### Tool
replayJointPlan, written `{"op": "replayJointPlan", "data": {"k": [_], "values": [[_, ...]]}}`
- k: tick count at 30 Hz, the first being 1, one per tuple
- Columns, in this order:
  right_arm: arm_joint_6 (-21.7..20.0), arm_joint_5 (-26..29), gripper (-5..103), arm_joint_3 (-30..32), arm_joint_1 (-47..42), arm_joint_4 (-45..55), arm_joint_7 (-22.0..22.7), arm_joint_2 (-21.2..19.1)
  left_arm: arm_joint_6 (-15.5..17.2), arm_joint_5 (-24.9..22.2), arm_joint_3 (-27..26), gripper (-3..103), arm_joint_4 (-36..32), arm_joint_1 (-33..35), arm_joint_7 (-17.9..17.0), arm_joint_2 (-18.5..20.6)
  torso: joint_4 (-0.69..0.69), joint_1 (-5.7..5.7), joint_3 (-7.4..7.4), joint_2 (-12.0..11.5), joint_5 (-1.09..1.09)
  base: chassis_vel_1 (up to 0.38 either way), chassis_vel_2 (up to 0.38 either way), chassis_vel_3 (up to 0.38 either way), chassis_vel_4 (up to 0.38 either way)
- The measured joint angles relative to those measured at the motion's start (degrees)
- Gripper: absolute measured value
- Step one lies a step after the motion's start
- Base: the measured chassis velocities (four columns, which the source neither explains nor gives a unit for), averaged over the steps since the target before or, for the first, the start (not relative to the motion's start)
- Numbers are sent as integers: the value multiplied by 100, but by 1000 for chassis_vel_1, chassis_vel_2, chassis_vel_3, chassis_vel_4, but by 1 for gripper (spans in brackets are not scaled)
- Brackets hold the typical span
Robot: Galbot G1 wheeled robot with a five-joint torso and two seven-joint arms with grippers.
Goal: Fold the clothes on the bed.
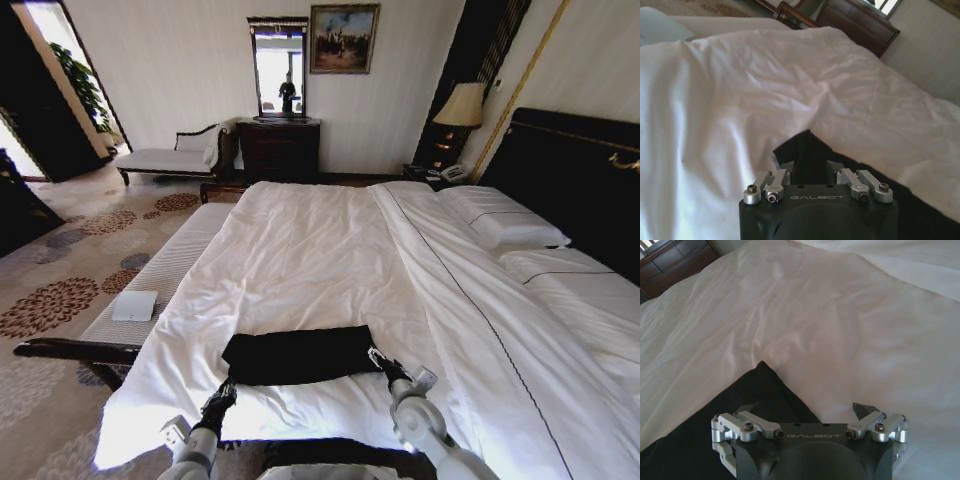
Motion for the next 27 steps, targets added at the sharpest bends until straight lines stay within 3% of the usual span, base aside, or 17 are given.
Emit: {"op": "replayJointPlan", "data": {"k": [4, 6, 7, 9, 12, 16, 17, 21, 27], "values": [[-6, 88, 100, -12, -21, -66, -143, 2, 0, -253, -369, 50, -87, -146, -71, 90, 0, 0, 0, 0, 0, 0, 0, 0, 0], [2, 256, 100, -62, 2, -131, -324, 2, 2, -366, -632, 61, -92, -230, -162, 124, 1, 0, 0, 0, -1, 0, 0, 0, 0], [2, 256, 100, -62, 2, -131, -324, 2, 2, -366, -632, 61, -92, -230, -162, 124, 1, 0, 0, 0, -1, 0, 0, 0, 0], [7, 334, 100, -109, 63, -218, -451, 9, 5, -430, -747, 72, -100, -242, -205, 124, 1, 0, 0, 0, -2, 0, 0, 0, 0], [22, 406, 100, -150, 149, -345, -571, 37, 26, -509, -774, 78, -182, -196, -210, 102, 2, 0, 0, 0, -2, 0, 0, 0, 0], [99, 627, 103, -186, 260, -542, -923, 112, 69, -551, -691, 97, -354, -110, -203, -4, 1, 0, 0, 0, -2, 0, 0, 0, 0], [99, 627, 103, -186, 260, -542, -923, 112, 69, -551, -691, 97, -354, -110, -203, -4, 1, 0, 0, 0, -2, 0, 0, 0, 0], [242, 683, 85, -242, 293, -593, -1141, 197, 77, -464, -631, 100, -380, -67, -230, -85, 2, 0, 0, 0, 0, 0, 0, 0, 0], [337, 689, 68, -241, 272, -561, -1148, 264, 77, -396, -595, 100, -391, -40, -256, -134, 2, 0, 0, 0, 1, 0, 0, 0, 0]]}}
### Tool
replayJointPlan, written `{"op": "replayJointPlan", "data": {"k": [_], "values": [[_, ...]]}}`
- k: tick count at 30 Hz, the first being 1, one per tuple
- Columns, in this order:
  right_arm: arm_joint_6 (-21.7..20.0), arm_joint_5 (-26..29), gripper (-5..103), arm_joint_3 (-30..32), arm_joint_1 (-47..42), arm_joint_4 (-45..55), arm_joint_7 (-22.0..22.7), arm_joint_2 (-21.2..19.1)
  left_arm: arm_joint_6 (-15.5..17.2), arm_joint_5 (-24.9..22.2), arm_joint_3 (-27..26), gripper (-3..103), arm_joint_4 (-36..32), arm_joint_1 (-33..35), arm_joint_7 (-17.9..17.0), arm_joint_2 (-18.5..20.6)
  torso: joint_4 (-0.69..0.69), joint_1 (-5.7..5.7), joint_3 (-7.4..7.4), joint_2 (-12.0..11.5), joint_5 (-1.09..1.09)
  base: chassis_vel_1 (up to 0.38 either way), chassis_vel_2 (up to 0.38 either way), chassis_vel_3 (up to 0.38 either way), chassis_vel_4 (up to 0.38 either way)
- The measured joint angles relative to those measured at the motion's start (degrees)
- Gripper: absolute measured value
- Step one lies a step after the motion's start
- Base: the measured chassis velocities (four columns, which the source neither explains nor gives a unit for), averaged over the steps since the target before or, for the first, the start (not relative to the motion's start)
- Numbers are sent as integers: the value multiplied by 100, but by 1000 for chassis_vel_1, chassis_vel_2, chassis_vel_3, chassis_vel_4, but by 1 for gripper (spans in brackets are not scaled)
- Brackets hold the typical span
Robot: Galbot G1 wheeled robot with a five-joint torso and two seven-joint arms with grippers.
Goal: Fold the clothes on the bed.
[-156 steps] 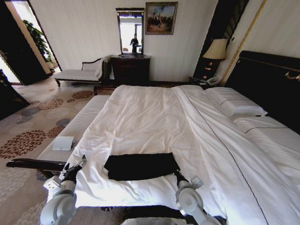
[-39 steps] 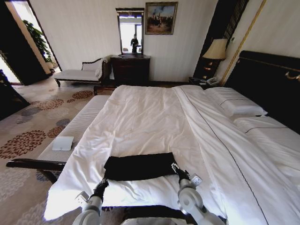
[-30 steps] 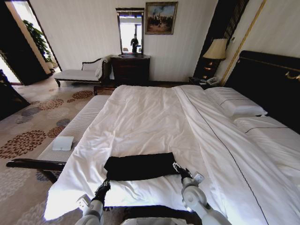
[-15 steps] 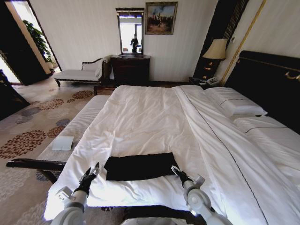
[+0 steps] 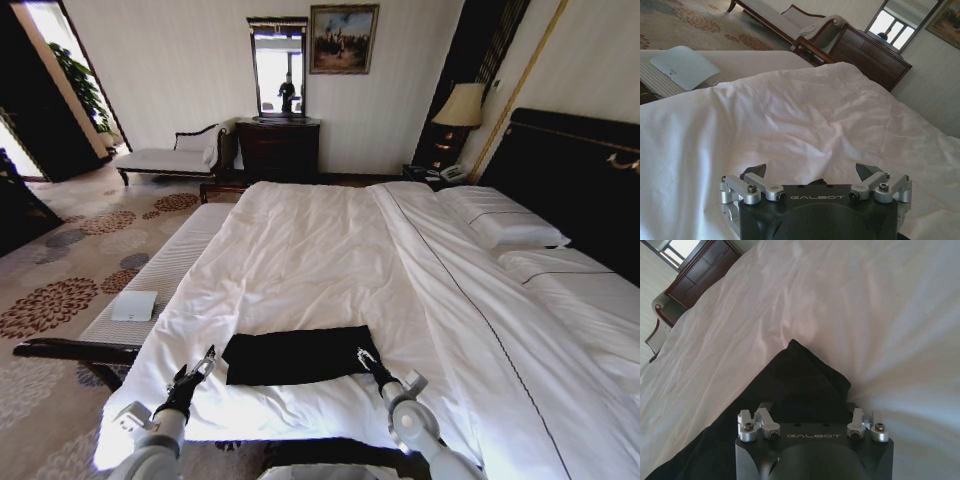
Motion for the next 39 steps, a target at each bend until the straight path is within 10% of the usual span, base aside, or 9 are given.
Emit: {"op": "replayJointPlan", "data": {"k": [17, 32, 39], "values": [[261, 181, 6, 300, 19, 602, 185, 85, -18, 137, -7, 100, 63, -49, -165, -90, 1, 0, 0, 0, 0, 0, 0, 0, 0], [533, 154, 5, 1886, -760, 989, -125, -747, 66, 242, 160, 100, 45, -265, -238, -169, -2, 0, 0, 0, 0, 0, 0, 0, 0], [788, -285, 5, 1478, -492, 722, -366, -840, 57, 254, 172, 100, -7, -238, -233, -189, -2, 0, 0, 0, 1, 0, 0, 0, 0]]}}
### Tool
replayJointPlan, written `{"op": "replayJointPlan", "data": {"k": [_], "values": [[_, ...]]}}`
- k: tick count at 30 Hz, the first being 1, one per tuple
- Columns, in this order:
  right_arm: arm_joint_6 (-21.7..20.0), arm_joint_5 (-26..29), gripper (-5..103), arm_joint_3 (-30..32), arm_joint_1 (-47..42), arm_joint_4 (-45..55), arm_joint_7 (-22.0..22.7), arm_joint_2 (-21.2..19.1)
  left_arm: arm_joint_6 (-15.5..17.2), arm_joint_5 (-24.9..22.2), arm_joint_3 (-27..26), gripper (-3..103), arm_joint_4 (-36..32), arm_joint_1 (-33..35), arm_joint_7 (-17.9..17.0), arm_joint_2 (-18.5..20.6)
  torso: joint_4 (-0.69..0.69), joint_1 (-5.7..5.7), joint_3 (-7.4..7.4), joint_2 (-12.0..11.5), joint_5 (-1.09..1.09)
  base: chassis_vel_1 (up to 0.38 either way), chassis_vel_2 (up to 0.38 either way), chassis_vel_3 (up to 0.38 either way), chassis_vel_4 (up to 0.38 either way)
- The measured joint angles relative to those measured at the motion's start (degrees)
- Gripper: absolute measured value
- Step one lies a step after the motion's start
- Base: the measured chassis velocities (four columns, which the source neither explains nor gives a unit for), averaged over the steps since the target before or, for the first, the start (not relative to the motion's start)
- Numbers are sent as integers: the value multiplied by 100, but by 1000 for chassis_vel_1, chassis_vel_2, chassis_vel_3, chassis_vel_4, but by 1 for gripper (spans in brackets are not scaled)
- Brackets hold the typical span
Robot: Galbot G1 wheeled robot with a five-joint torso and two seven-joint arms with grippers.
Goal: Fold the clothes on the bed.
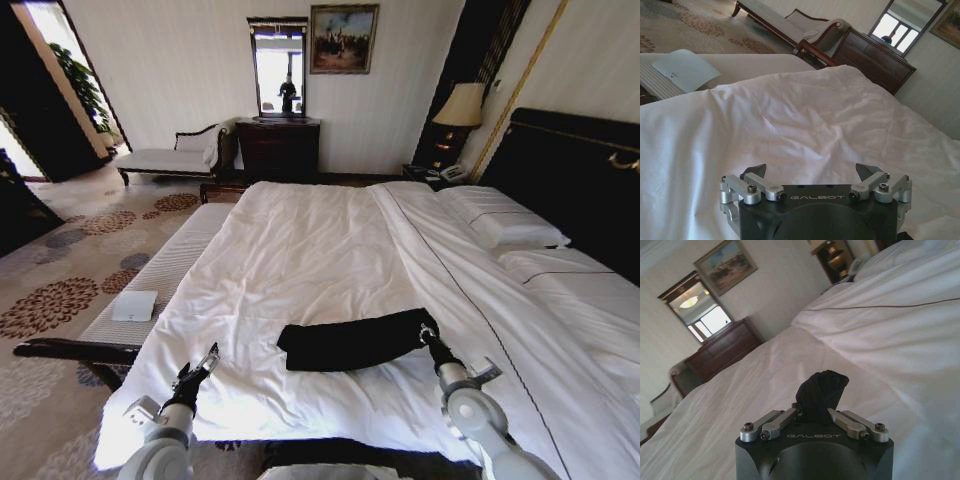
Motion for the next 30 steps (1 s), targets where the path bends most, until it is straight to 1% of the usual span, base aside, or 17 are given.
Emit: {"op": "replayJointPlan", "data": {"k": [2, 3, 4, 5, 7, 8, 10, 12, 13, 15, 16, 19, 22, 23, 25, 28, 30], "values": [[93, -162, 5, -315, 171, -61, -150, -38, -23, -8, -25, 100, -41, 32, 6, -4, 1, 0, 0, 0, -2, 0, 0, 0, 0], [154, -378, 5, -705, 364, -92, -291, -86, -56, -14, -66, 100, -85, 79, 12, -5, 4, 0, 0, 0, -1, 0, 0, 0, 0], [166, -484, 5, -878, 442, -89, -383, -119, -71, -19, -98, 100, -112, 110, 13, -5, 4, 0, 0, 0, 0, 0, 0, 0, 0], [166, -484, 5, -878, 442, -89, -383, -119, -71, -19, -98, 100, -112, 110, 13, -5, 4, 0, 0, 0, 0, 0, 0, 0, 0], [168, -672, 5, -1111, 538, -45, -594, -184, -84, -34, -138, 100, -155, 154, 13, 5, 5, 0, 0, 0, -2, 0, 0, 0, 0], [168, -860, 5, -1244, 558, 30, -811, -234, -86, -47, -151, 100, -173, 165, 9, 46, 4, 0, 0, 0, -1, 0, 0, 0, 0], [168, -1038, 5, -1358, 558, 131, -1041, -283, -86, -57, -160, 100, -173, 149, 4, 115, -2, 0, 0, 0, -3, 0, 0, 0, 0], [167, -1068, 5, -1411, 572, 154, -1117, -300, -86, -62, -173, 100, -173, 155, 2, 125, -2, 0, 0, 0, -3, 0, 0, 0, 0], [161, -1093, 5, -1495, 612, 166, -1230, -328, -92, -75, -202, 100, -173, 179, 0, 133, -2, 0, 0, 0, -3, 0, 0, 0, 0], [155, -1159, 5, -1716, 778, 124, -1514, -385, -116, -99, -286, 100, -173, 230, -3, 139, 4, 0, 0, 0, -3, 0, 0, 0, 0], [155, -1159, 5, -1716, 778, 124, -1514, -385, -116, -99, -286, 100, -173, 230, -3, 139, 4, 0, 0, 0, -3, 0, 0, 0, 0], [150, -1207, 5, -2110, 1018, -13, -1658, -426, -145, -142, -337, 100, -121, 206, -5, 145, 0, 0, 0, 0, -3, 0, 0, 0, 0], [147, -1263, 5, -2385, 1188, -108, -1692, -431, -149, -159, -332, 100, -79, 158, -7, 141, 1, 0, 0, 0, -3, 0, 0, 0, 0], [146, -1275, 5, -2431, 1216, -123, -1694, -430, -149, -159, -328, 100, -72, 148, -7, 139, 1, 0, 0, 0, -2, 0, 0, 0, 0], [132, -1365, 5, -2805, 1478, -268, -1669, -373, -149, -159, -278, 100, 10, 57, -7, 134, 1, 0, 0, 0, -3, 0, 0, 0, 0], [130, -1405, 5, -3025, 1631, -343, -1615, -306, -153, -164, -287, 100, 58, -12, -6, 136, 1, 0, 0, 0, -2, 0, 0, 0, 0], [131, -1435, 5, -3324, 1916, -455, -1572, -230, -171, -210, -446, 100, 210, -166, 1, 185, 1, 0, 0, 0, -3, 0, 0, 0, 0]]}}
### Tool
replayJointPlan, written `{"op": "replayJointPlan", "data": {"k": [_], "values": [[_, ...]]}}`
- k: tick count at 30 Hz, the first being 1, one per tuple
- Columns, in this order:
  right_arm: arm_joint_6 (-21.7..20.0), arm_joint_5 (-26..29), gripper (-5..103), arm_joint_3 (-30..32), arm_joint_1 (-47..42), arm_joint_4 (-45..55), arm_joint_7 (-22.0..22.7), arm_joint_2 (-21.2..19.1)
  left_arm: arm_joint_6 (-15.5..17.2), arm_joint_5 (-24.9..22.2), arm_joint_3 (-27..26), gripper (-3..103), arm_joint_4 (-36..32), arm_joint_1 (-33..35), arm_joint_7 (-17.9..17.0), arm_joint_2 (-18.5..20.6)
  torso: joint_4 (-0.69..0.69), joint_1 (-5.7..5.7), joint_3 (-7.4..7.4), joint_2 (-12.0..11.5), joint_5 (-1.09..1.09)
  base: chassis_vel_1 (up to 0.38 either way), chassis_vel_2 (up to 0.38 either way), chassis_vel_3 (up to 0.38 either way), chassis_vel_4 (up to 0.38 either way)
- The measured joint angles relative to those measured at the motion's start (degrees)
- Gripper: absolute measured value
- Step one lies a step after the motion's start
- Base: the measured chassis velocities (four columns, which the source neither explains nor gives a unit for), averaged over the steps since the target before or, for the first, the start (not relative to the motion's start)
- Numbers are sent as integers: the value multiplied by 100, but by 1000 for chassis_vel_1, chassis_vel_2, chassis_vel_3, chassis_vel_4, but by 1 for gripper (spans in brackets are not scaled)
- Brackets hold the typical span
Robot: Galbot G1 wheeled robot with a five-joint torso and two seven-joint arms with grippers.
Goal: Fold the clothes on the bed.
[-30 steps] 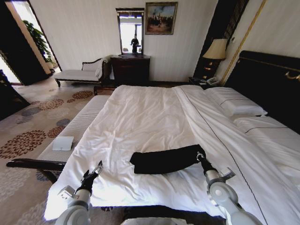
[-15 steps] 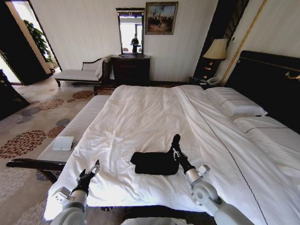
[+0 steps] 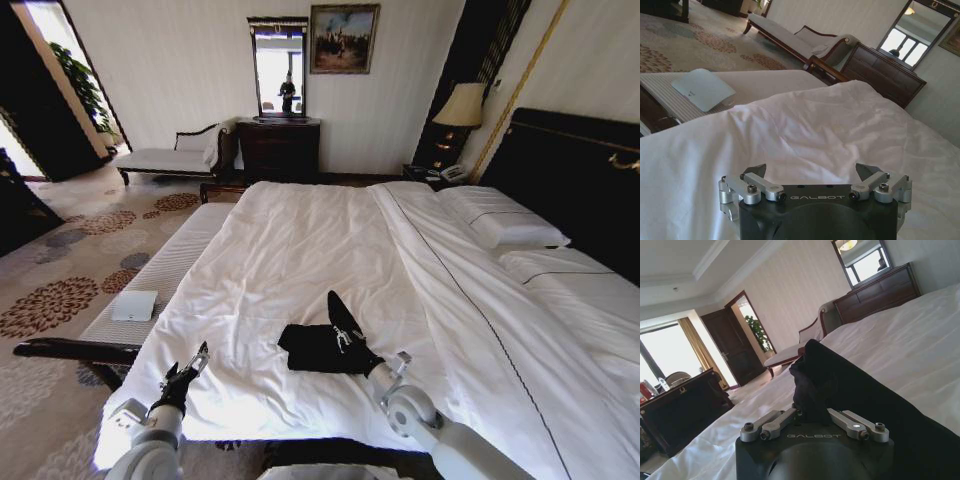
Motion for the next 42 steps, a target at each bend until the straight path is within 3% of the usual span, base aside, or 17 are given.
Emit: {"op": "replayJointPlan", "data": {"k": [10, 25, 28, 31, 34, 36, 38, 41, 42], "values": [[23, -179, 5, -774, 570, -652, -71, 292, 2, -400, -687, 100, 631, -437, -61, 431, 0, 0, 0, 0, -1, 0, 0, 0, 0], [-46, -332, 2, -1382, 869, -1036, 111, 462, 8, -632, -823, 100, 690, -409, -56, 596, 0, 0, 0, 0, 2, 0, 0, 0, 0], [35, -474, 16, -1363, 862, -986, 110, 424, 7, -649, -778, 100, 719, -423, -55, 626, 0, 0, 0, -1, 1, 0, 0, 0, 0], [141, -489, 22, -1346, 833, -839, -5, 367, 8, -650, -758, 100, 731, -423, -54, 636, 0, 0, -1, 0, 0, 0, 0, 0, 0], [464, -253, 38, -1290, 749, -485, -764, 202, 8, -651, -731, 100, 757, -425, -52, 644, -1, 0, -1, 0, 0, 0, 0, 0, 0], [505, -174, 38, -1280, 745, -455, -895, 187, 8, -650, -728, 100, 758, -425, -52, 643, 0, 0, -1, 0, 0, 0, 0, 0, 0], [637, 237, 49, -1212, 763, -400, -1300, 177, 8, -632, -722, 100, 758, -408, -51, 624, -1, 0, 0, 0, 0, 0, 0, 0, 0], [624, 511, 59, -1160, 836, -455, -1278, 246, 8, -610, -720, 100, 749, -382, -50, 609, -1, 0, -1, 0, 1, 0, 0, 0, 0], [515, 790, 65, -1122, 937, -575, -974, 354, 8, -578, -721, 100, 735, -351, -50, 588, 0, 0, -1, 0, 1, 0, 0, 0, 0]]}}
